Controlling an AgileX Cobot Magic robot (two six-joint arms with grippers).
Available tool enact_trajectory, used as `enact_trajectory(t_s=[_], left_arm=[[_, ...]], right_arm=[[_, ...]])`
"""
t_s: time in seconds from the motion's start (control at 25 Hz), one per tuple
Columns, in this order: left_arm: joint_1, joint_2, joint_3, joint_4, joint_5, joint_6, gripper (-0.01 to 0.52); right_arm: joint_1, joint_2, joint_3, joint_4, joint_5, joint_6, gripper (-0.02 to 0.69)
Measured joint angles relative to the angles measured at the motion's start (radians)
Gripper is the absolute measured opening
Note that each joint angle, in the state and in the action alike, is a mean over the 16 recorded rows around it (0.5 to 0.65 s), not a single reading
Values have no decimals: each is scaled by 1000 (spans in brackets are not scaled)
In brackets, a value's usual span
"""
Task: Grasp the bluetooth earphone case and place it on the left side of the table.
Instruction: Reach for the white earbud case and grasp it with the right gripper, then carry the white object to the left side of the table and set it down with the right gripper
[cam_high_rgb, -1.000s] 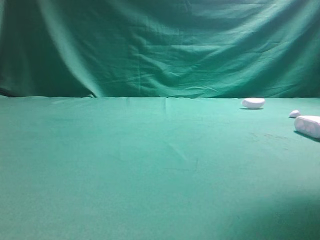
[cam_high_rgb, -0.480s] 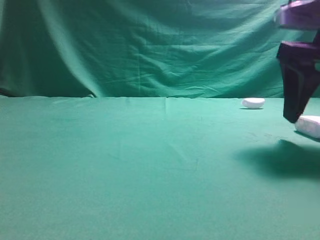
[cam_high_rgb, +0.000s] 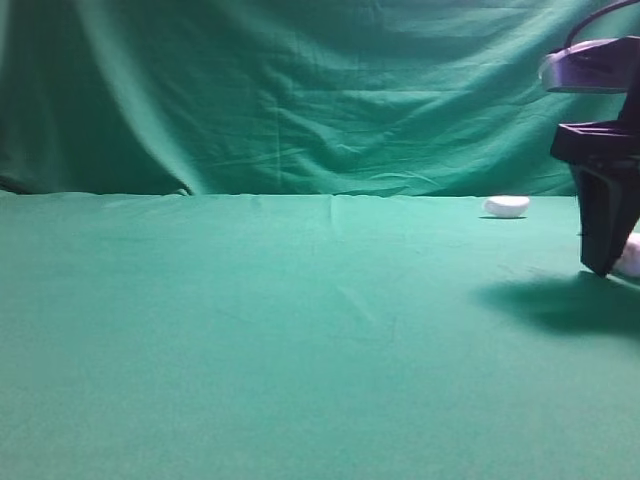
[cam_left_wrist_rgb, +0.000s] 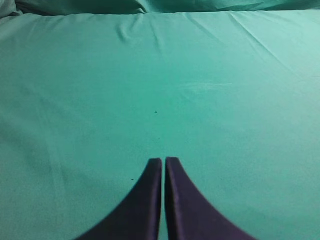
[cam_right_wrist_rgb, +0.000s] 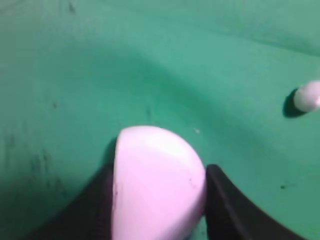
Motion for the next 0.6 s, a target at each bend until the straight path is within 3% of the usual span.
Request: enact_trajectory(t_s=[0.28, 0.6], left_arm=[[0, 0, 0, 0, 0, 0, 0], [0, 0, 0, 0, 0, 0, 0]], right_arm=[[82, 10, -258, 60, 124, -38, 325], [320, 117, -546, 113, 134, -119, 325]])
